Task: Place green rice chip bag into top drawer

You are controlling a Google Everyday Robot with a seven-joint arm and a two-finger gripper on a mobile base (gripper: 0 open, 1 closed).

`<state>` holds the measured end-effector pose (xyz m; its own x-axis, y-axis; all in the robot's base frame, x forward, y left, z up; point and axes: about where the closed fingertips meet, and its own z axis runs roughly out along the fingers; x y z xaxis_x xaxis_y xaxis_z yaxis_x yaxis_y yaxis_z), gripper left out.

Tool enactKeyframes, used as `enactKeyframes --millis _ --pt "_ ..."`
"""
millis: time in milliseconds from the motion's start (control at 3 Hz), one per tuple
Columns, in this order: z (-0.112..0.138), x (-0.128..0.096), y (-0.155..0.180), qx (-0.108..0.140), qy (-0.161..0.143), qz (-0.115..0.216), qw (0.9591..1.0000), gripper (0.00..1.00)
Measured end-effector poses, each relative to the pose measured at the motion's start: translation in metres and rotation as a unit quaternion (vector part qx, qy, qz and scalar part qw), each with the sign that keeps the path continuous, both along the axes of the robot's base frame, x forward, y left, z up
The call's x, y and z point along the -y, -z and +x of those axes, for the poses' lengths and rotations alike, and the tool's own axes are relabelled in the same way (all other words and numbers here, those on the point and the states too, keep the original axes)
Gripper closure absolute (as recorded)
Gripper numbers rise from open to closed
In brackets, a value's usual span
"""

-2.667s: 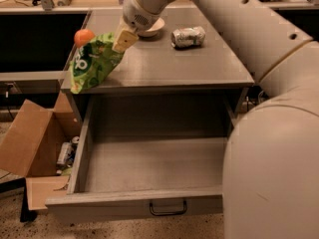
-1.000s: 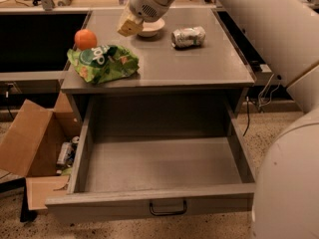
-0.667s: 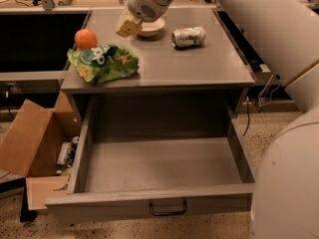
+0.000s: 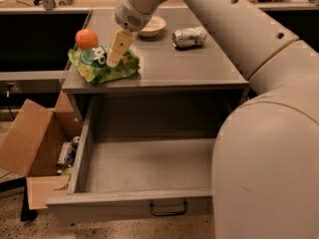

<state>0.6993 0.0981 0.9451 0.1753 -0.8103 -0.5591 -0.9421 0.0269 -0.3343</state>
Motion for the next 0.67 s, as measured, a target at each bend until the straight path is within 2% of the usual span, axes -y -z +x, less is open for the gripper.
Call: enactKeyframes --millis 333,667 --pt "0.011 -0.014 0.029 -0.026 -0.022 -0.012 0.9993 0.0" --pt "0.016 -0.024 0.063 -0.056 -0.043 -0.025 0.9972 0.16"
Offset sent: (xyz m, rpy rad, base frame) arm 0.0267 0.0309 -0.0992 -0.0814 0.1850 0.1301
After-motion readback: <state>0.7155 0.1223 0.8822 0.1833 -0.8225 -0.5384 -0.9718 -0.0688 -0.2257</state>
